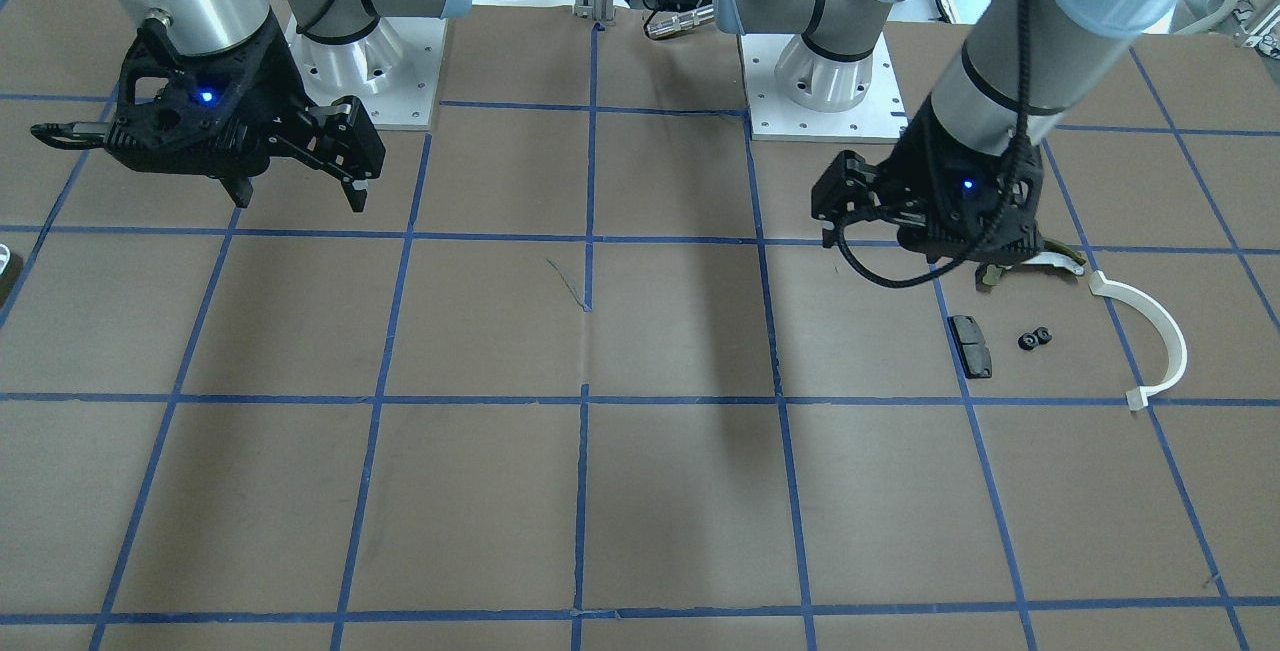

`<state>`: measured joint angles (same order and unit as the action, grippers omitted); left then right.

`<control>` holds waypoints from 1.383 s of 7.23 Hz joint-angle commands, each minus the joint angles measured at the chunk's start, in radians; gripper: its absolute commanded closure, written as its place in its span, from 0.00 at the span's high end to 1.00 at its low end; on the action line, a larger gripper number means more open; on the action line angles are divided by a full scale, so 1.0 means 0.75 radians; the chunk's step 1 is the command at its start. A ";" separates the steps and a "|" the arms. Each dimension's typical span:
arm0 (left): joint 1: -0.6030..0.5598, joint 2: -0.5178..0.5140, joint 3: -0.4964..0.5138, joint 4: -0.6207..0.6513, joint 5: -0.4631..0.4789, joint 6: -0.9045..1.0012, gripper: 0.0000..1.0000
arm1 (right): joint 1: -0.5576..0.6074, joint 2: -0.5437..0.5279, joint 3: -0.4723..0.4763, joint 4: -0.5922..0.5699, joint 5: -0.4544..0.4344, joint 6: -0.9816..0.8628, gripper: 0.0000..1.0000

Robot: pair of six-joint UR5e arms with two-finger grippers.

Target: Place bearing gear from tray to pile

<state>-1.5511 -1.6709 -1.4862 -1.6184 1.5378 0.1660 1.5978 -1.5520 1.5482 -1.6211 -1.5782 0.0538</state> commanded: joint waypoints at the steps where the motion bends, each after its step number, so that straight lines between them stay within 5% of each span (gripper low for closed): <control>1: -0.059 0.104 -0.012 -0.118 0.005 -0.009 1.00 | -0.011 0.000 -0.003 0.002 0.002 -0.002 1.00; 3: -0.047 0.170 -0.139 -0.088 0.013 -0.002 1.00 | -0.003 0.000 -0.011 0.000 0.000 0.002 1.00; 10: -0.008 0.223 -0.225 -0.037 0.019 -0.154 1.00 | -0.003 0.000 -0.003 -0.011 0.000 0.000 1.00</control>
<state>-1.5632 -1.5116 -1.6482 -1.6532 1.5511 0.0542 1.5953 -1.5524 1.5457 -1.6253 -1.5786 0.0530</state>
